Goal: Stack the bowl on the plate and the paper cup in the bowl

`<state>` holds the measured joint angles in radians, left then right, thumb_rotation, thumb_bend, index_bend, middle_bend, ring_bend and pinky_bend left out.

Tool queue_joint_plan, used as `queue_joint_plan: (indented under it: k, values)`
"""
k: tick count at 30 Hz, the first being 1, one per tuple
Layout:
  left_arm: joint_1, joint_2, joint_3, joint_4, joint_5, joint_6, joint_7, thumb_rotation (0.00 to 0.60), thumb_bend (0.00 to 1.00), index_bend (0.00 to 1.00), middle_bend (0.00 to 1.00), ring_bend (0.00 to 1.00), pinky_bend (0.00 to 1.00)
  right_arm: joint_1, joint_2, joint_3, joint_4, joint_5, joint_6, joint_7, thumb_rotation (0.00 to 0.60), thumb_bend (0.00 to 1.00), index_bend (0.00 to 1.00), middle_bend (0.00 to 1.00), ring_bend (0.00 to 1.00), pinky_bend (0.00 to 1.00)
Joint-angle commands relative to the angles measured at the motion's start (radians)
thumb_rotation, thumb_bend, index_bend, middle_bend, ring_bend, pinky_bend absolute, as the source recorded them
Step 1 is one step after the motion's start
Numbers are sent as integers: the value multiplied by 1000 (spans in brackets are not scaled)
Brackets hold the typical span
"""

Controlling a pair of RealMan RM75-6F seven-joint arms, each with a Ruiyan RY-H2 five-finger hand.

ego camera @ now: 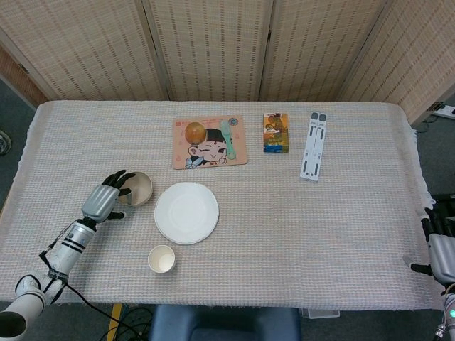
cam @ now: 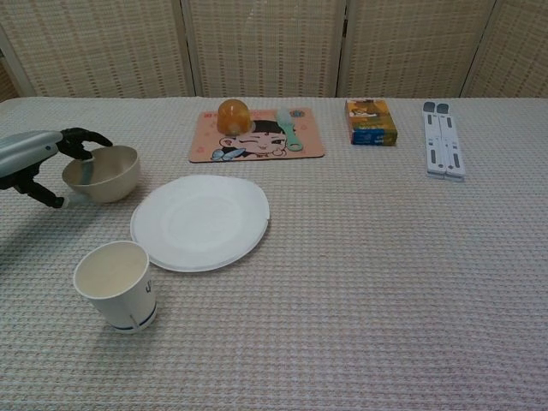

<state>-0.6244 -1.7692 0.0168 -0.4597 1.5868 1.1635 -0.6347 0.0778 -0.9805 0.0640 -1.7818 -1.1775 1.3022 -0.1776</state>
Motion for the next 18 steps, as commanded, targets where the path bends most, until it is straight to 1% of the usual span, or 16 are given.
queue_joint_plan:
  k: [1,7,10,13,17,18]
  values:
    - [2,-7,-3,6,0,19,4,600,366,637,154,0,159,0,0,0,0,-1,1,2,600,205,0,0,0,0]
    - [10,-5,-6,-3,-1,50,23,600,366,642,155,0,159,-4,4,-3,0,-13,5,12,600,204,0,0,0,0]
    - [18,10,-6,-31,5,82,52,600,366,643,155,0,159,-4,6,-4,0,-17,5,18,600,204,0,0,0,0]
    - [23,41,-8,-90,7,111,101,600,366,644,155,0,159,0,8,-5,3,-17,-7,27,600,204,0,0,0,0]
    - [22,99,-14,-214,5,116,192,600,366,645,155,0,159,6,15,-4,9,-22,-23,50,600,204,0,0,0,0]
    - [22,119,-17,-261,3,113,228,600,366,646,155,0,159,7,17,-3,12,-24,-26,60,600,204,0,0,0,0]
